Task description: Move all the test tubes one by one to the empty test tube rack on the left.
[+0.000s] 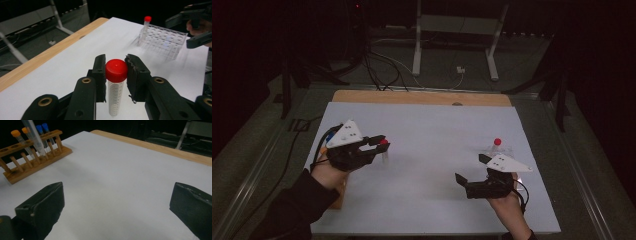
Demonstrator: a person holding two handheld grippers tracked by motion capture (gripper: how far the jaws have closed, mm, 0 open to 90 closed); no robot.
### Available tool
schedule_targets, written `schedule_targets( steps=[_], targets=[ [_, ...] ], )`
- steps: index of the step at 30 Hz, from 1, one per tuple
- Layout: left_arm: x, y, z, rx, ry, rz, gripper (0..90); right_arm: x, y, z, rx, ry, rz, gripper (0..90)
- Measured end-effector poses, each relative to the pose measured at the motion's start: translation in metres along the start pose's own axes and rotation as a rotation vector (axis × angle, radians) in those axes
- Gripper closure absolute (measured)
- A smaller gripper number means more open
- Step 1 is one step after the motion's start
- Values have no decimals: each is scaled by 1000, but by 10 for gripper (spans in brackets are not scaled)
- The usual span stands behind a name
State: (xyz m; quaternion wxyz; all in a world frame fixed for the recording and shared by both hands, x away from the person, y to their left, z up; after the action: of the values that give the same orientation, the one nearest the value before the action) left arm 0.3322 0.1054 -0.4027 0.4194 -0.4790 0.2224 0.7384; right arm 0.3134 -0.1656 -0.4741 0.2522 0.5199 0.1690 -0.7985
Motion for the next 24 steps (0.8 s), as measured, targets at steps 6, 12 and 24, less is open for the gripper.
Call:
schedule_targets(
  steps=[6, 12, 24],
  targets=[
    [16, -20, 38, -80, 2, 34, 717, -1, -1, 1, -3, 5, 1, 0],
    [29, -35, 76, -154, 14, 75, 717, 0, -2, 0, -13, -3, 1, 0],
    [60, -54, 121, -280, 5, 109, 717, 2, -7, -3, -39, -19, 5, 0]
  ],
)
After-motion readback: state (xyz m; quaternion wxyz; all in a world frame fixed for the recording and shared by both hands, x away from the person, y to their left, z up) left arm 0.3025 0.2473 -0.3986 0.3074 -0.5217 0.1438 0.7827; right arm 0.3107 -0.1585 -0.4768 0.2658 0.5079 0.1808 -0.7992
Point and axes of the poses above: each handheld gripper's, and its own axes: z roughly backward along the jaws, x roughly out of its underside, y roughly to its right, the point moved 10 cm from there along -z, roughly forward along the jaws, and after that the axes turned 4 degrees about x, right-handed, at the moved point
